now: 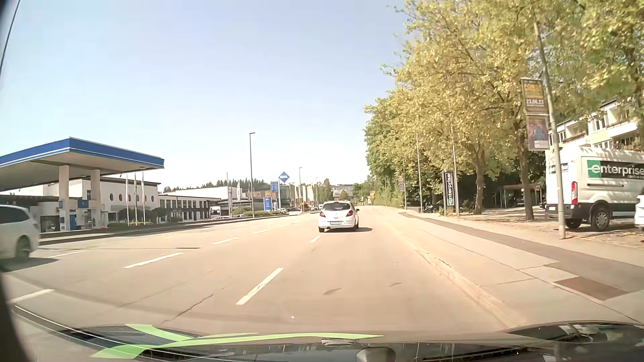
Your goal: Follow the waypoints while adhering to traffic rules and regulations
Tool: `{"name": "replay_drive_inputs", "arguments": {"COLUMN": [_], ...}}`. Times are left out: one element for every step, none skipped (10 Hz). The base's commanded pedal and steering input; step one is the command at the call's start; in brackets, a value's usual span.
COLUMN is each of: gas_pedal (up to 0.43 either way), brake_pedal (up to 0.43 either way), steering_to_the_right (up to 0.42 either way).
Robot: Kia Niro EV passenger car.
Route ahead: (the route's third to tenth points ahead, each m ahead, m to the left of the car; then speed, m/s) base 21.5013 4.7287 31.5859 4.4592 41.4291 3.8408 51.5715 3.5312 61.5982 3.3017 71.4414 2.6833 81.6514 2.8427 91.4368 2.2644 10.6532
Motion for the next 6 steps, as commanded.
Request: {"name": "replay_drive_inputs", "arguments": {"gas_pedal": [0.169, 0.169, 0.169, 0.169, 0.169, 0.169], "brake_pedal": [0.000, 0.000, 0.000, 0.000, 0.000, 0.000], "steering_to_the_right": [0.013, 0.013, 0.012, 0.009, 0.008, 0.008]}}
